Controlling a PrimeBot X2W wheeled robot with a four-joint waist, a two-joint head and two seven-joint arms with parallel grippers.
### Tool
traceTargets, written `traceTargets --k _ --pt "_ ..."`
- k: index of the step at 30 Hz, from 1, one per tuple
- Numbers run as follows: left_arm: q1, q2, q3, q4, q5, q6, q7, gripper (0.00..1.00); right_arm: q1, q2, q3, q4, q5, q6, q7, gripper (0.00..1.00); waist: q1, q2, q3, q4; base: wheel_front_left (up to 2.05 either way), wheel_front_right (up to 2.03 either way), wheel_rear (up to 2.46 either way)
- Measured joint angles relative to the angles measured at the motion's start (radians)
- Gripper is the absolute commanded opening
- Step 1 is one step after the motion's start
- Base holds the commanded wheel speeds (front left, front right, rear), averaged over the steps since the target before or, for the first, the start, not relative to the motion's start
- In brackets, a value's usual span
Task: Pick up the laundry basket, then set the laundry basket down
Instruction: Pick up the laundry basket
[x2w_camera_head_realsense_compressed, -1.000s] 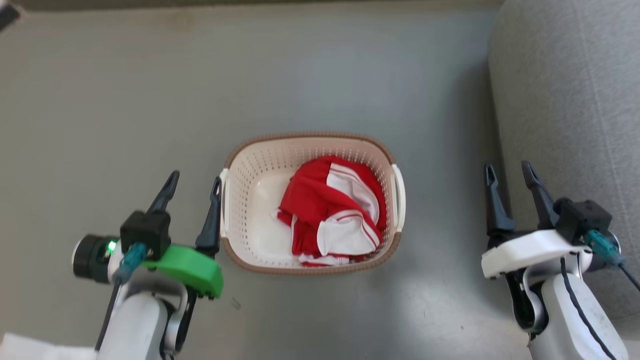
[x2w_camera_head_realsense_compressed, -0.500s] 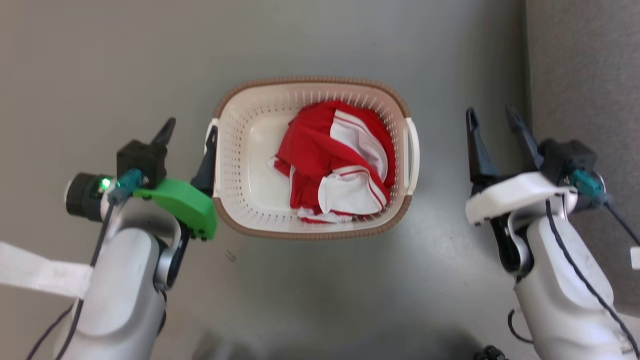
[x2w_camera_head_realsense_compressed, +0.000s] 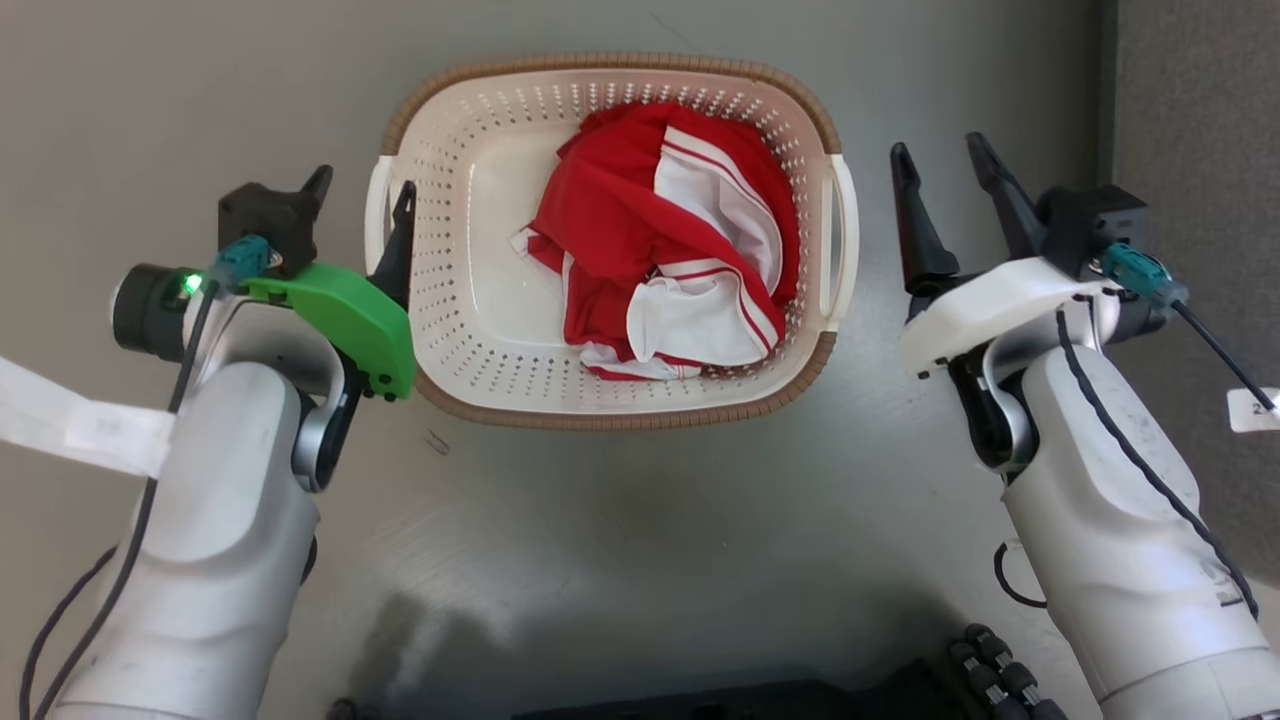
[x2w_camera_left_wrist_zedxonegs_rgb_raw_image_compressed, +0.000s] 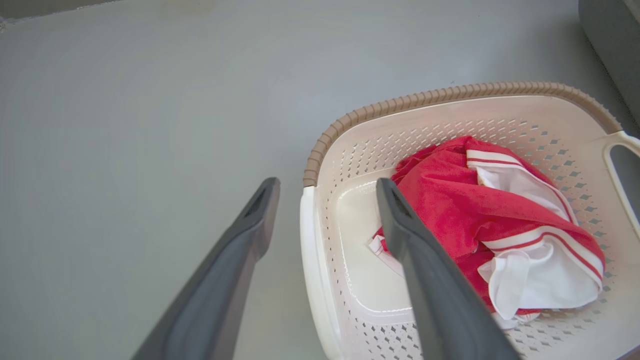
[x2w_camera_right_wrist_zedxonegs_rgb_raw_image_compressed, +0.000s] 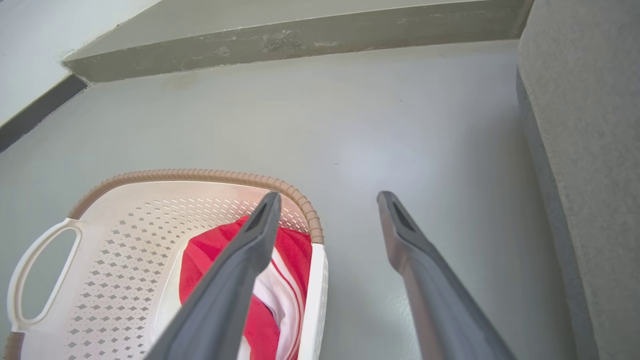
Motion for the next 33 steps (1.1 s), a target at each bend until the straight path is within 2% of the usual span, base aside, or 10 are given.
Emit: traceTargets --k 11,25,33 --pt "-0.097 -0.001 -0.001 0.166 -0.029 -0.034 0.009 1.0 -0.068 -0.003 0.089 0.092 0.062 0.008 -0.001 1.0 0.0 0.0 0.086 -0.018 0.0 0.0 0.0" --pt "-0.198 -0.006 0.008 0.326 -0.062 -0.052 0.018 1.0 -0.081 -0.004 0.161 0.142 0.127 0.006 -0.002 1.0 -0.0001 0.0 0.171 -0.029 0.0 0.0 0.0" --pt "-0.242 -0.017 -0.021 0.392 -0.063 -0.061 0.023 1.0 -0.103 -0.004 0.189 0.19 0.134 -0.002 -0.002 1.0 -0.0001 0.0 0.202 -0.029 0.0 0.0 0.0"
